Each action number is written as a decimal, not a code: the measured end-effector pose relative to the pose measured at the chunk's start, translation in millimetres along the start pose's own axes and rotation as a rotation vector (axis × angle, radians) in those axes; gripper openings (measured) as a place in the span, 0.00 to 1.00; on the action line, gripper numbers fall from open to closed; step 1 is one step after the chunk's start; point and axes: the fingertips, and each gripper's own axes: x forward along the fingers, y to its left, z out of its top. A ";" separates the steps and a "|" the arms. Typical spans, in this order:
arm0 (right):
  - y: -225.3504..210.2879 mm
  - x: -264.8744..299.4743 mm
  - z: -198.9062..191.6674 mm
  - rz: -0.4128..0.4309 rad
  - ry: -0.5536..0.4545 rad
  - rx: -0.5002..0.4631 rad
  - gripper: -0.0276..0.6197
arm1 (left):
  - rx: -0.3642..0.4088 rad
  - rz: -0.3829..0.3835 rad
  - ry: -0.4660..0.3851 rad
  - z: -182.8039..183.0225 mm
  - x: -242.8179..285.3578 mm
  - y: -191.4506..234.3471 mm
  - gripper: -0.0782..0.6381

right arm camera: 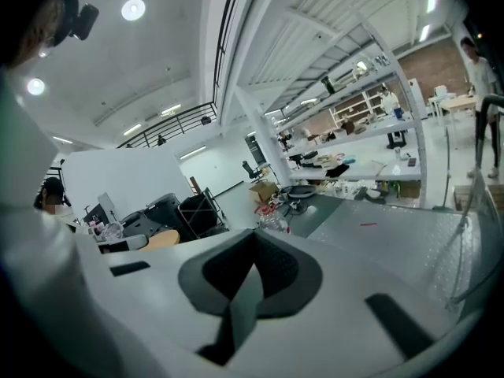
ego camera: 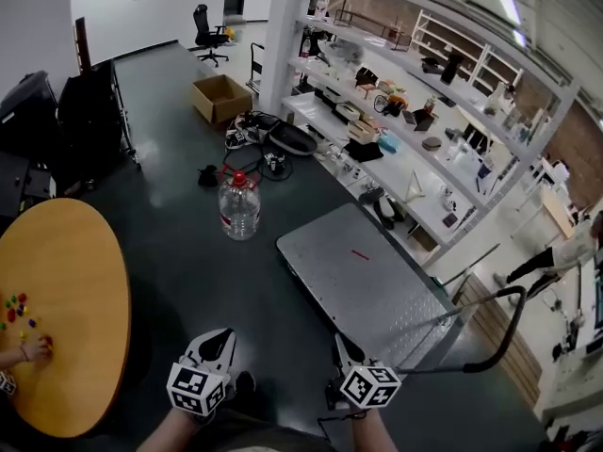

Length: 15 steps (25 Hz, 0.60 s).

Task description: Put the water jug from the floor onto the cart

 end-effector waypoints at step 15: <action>8.2 149.2 38.0 -0.028 0.059 0.014 0.03 | -0.041 0.041 0.031 33.0 73.0 130.2 0.12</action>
